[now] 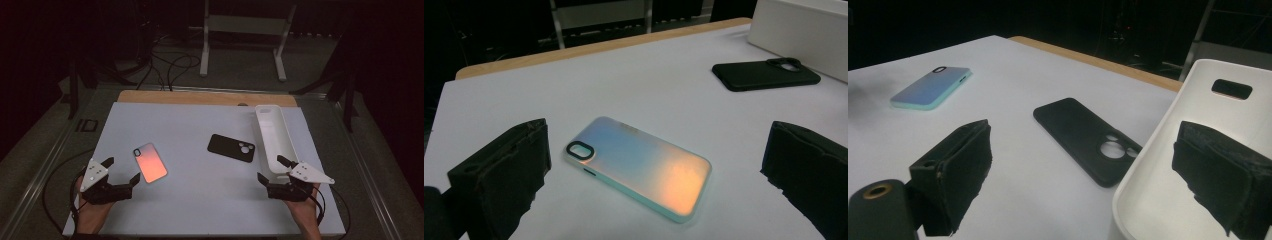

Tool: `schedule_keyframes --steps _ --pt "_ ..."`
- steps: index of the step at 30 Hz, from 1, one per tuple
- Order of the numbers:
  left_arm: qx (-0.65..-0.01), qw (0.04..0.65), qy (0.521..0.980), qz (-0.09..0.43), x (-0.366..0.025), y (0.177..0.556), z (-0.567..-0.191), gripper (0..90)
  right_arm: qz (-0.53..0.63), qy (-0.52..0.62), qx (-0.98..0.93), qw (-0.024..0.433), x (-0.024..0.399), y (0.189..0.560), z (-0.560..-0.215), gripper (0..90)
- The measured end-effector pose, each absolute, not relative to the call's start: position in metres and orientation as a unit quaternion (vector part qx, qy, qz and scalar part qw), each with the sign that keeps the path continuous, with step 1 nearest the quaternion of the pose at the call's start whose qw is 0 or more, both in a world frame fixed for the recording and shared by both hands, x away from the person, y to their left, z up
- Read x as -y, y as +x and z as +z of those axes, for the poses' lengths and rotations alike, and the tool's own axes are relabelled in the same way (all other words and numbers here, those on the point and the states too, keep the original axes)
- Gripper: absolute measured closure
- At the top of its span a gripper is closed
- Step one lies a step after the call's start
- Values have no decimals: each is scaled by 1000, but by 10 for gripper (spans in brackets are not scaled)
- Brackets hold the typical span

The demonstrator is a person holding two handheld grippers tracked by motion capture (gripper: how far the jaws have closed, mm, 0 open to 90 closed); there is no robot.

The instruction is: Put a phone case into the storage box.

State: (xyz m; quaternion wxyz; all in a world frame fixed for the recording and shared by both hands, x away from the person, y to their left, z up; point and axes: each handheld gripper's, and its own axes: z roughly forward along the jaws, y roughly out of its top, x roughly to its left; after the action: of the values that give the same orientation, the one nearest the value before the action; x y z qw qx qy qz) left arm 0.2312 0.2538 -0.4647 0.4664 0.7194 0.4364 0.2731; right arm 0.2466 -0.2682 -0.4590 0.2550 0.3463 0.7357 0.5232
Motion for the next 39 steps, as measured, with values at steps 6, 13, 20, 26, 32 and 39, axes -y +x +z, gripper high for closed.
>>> schedule_keyframes --steps 6,13,20,26,32,39 --pt "-435 465 721 273 -253 231 -464 0 523 350 -734 257 269 247 -459 88" --pt "-436 466 720 271 -252 231 -464 0 521 349 -734 260 268 247 -459 88" --pt "-435 464 724 266 -247 233 -463 0 519 354 -733 262 271 248 -460 88" --pt "-434 456 734 255 -239 238 -461 0 515 349 -738 262 268 251 -459 88" --pt "-430 447 746 242 -232 245 -460 0 515 348 -738 262 268 252 -458 88" --pt "-425 429 758 247 -219 255 -458 44 512 345 -742 261 265 257 -458 89"
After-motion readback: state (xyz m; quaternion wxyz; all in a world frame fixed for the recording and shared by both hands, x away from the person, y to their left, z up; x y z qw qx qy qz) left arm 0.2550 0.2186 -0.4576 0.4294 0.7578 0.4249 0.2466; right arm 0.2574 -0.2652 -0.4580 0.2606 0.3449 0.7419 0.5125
